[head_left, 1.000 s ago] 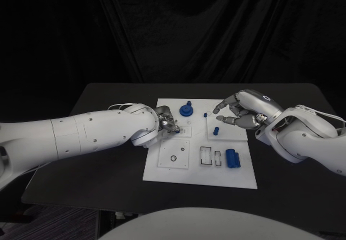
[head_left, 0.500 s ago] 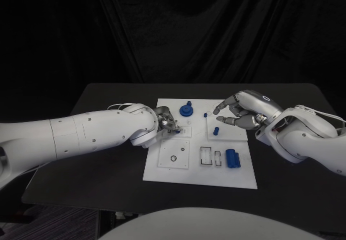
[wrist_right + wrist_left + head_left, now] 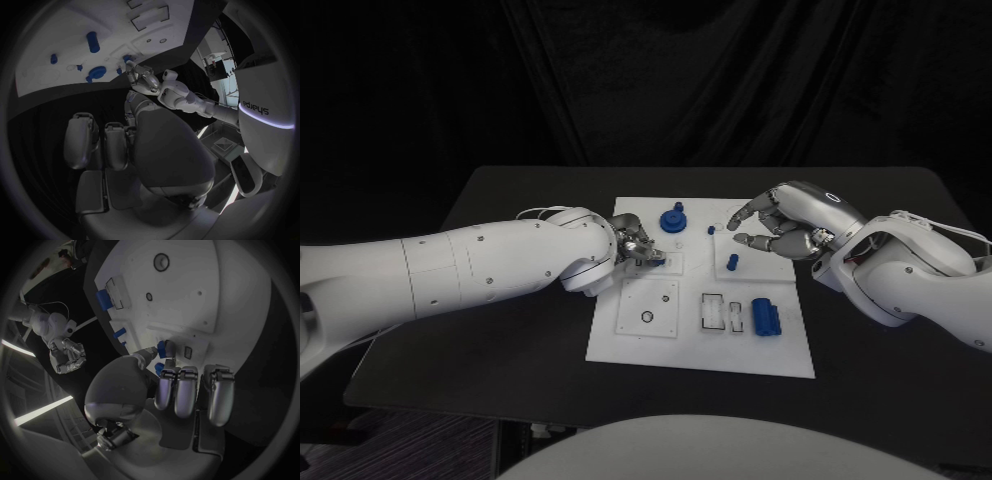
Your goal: Assemble the parts on the task board
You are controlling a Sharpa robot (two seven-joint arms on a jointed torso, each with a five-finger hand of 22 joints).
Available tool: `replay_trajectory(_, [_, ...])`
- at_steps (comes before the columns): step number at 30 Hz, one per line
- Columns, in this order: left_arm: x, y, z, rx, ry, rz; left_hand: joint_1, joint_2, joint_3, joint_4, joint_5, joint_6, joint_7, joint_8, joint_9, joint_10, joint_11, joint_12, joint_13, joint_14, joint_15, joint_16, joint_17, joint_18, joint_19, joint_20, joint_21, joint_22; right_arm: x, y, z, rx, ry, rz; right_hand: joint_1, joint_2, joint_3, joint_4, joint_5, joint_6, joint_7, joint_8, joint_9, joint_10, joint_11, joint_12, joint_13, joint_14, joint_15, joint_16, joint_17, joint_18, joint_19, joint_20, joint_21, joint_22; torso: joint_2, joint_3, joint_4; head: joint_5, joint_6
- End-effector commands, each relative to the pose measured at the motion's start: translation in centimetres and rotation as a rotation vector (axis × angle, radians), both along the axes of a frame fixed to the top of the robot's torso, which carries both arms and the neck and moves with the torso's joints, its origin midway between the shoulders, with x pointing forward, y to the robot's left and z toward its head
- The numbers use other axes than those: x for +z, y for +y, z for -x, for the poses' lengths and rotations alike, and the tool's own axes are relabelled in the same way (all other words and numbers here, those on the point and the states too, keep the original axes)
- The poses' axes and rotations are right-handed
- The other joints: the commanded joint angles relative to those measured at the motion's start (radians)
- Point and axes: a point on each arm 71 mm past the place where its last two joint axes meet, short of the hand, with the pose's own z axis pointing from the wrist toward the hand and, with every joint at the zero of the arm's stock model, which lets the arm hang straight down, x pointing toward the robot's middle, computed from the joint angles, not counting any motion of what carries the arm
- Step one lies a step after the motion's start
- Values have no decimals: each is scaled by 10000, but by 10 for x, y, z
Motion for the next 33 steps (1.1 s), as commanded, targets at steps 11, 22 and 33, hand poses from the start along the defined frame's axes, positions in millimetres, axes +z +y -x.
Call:
replay_trajectory(11, [-1, -1, 1, -191, 37, 157, 495, -42, 101, -153, 1509, 65, -71, 125, 173, 1040, -134, 37, 2631, 1057, -130, -43, 2633, -63, 1052, -115, -35, 2634, -3, -1, -1, -201, 269, 128, 106, 50, 82, -27, 97, 60, 12, -18, 13, -111, -15, -63, 1204, 518, 43, -63, 963, 126, -90, -8, -58, 1719, 5, -1, 3, 1, 2])
replay_trajectory(22, [2, 0, 0, -148, -448, 557, 813, -170, 381, -480, 2295, 127, -142, 397, 429, 1040, -204, 37, 2631, 1057, -188, -43, 2633, -63, 1052, -130, -35, 2634, -4, -1, -1, -220, 330, 166, 129, 64, 102, -42, 132, 62, 13, -27, 16, -152, -16, -104, 1154, 511, 40, -83, 943, 137, -111, -10, -113, 1703, 3, -1, -1, 29, 2])
replay_trajectory(33, [4, 3, 0, -62, -754, 786, 968, -244, 604, -705, 2434, 203, -170, 547, 561, 1040, -234, 37, 2631, 1057, -217, -43, 2633, -63, 1052, -135, -35, 2634, -4, -1, -1, -238, 401, 211, 145, 65, 115, -53, 152, 40, 20, -48, 14, -213, -13, -160, 1084, 501, 41, -109, 915, 149, -135, -11, -175, 1685, 4, 3, 6, 43, 2])
